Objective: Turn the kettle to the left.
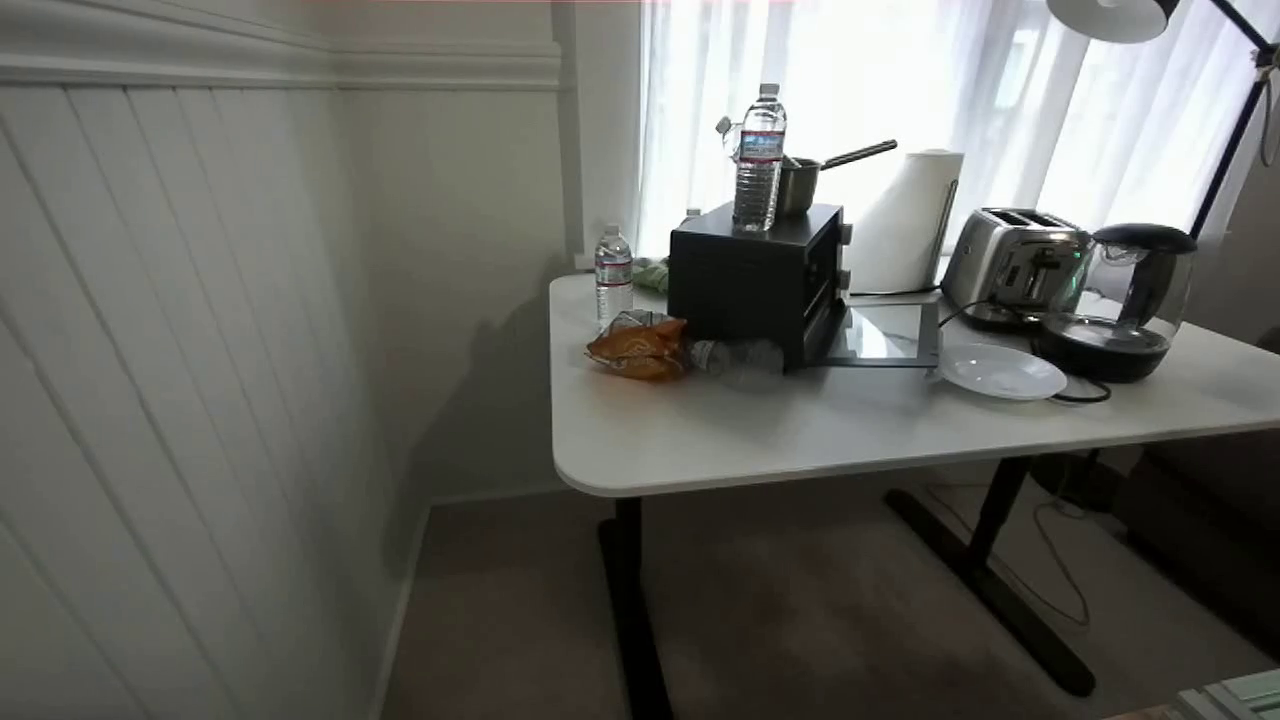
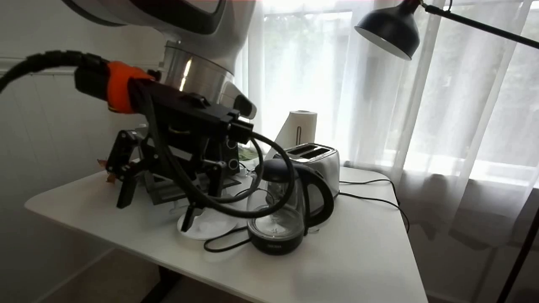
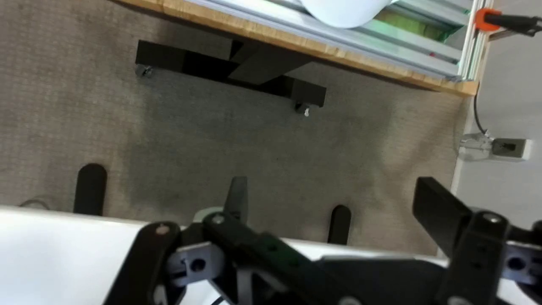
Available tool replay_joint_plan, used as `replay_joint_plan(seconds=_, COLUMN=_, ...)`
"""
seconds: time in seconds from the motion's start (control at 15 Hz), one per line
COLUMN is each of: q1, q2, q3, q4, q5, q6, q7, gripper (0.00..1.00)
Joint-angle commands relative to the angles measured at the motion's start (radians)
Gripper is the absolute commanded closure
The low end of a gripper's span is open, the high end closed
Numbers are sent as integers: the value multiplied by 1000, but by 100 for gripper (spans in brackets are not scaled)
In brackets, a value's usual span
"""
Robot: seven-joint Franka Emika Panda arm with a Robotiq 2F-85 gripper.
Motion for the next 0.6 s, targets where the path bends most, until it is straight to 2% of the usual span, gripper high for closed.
replay_joint_plan(seconds=0.0, q1=-26, q2=50, q3=12, q4=71, q5=-10, q6=158, q7=16, gripper=0)
replay_joint_plan(seconds=0.53, q1=-41, q2=212, q3=5, q4=220, q5=-7, q6=570, q7=16, gripper=0)
